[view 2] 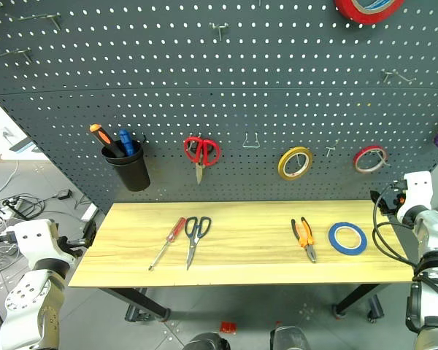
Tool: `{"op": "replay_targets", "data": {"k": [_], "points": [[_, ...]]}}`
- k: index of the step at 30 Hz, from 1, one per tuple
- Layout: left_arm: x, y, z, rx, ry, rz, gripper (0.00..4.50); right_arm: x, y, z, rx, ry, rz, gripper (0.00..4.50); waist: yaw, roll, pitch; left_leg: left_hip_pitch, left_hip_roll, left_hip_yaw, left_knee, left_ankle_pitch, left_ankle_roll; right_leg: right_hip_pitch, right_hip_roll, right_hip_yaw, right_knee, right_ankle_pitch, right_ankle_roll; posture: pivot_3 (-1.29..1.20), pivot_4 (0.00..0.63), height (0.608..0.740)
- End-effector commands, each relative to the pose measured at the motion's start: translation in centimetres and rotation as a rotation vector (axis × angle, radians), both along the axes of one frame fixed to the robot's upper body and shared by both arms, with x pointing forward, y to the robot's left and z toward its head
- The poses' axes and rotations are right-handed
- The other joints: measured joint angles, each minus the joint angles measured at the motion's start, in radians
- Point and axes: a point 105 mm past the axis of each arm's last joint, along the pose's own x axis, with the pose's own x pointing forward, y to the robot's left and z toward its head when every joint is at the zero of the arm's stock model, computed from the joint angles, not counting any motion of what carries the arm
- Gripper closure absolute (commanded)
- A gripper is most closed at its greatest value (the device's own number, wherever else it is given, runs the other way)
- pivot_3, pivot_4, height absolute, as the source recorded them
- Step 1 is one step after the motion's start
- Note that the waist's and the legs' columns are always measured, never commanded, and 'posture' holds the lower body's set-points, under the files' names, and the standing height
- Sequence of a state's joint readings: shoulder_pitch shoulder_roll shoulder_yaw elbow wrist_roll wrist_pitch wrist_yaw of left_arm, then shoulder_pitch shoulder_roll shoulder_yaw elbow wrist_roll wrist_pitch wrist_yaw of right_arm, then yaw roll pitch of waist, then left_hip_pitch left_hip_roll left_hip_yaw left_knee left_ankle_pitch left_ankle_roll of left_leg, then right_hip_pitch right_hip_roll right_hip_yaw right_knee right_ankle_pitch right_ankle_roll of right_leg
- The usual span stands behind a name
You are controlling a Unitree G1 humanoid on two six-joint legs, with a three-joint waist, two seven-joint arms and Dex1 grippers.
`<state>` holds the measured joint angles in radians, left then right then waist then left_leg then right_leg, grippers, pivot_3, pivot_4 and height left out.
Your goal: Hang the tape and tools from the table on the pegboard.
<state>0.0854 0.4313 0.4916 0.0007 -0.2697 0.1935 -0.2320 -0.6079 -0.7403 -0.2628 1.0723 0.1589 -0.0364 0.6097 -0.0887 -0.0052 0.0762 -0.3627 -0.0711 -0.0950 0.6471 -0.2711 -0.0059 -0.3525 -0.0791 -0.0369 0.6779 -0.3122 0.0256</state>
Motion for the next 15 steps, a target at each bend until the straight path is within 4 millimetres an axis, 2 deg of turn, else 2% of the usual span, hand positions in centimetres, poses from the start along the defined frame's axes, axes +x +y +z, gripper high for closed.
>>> {"op": "replay_targets", "data": {"k": [1, 6, 8, 15], "points": [[0.1, 0.5, 1.7, 0.081, -0.042, -0.009, 0.42, 0.4, -0.6, 2.2, -0.034, -0.064, -0.003, 0.0, 0.0, 0.0, 0.0, 0.0, 0.0, 0.0, 0.0, 0.0, 0.0, 0.0, 0.0, 0.0, 0.0, 0.0, 0.0, -0.17, 0.043, 0.74], [-0.1, 0.6, 1.7, 0.123, -0.036, -0.005, 0.42, 0.4, -0.5, 2.1, -0.041, -0.06, 0.007, 0.0, 0.0, 0.0, 0.0, 0.0, 0.0, 0.0, 0.0, 0.0, 0.0, 0.0, 0.0, 0.0, 0.0, 0.0, 0.0, -0.17, 0.05, 0.74], [-0.3, 0.2, 2.3, 0.136, -0.075, -0.019, 0.42, 0.4, -0.4, 2.0, -0.044, -0.053, 0.013, 0.0, -0.001, 0.0, 0.0, 0.0, 0.0, 0.0, 0.0, 0.0, 0.0, 0.0, 0.0, 0.0, 0.0, 0.0, 0.0, -0.17, 0.057, 0.74], [0.2, -3.1, 2.9, 0.116, -0.099, -0.167, 0.42, -0.2, 2.4, 0.5, -0.071, 0.015, 0.187, 0.0, 0.001, -0.001, 0.005, 0.0, 0.001, 0.0, 0.0, 0.0, 0.0, 0.0, 0.0, 0.0, -0.001, 0.0, 0.0, -0.2, 0.086, 0.74]]}}
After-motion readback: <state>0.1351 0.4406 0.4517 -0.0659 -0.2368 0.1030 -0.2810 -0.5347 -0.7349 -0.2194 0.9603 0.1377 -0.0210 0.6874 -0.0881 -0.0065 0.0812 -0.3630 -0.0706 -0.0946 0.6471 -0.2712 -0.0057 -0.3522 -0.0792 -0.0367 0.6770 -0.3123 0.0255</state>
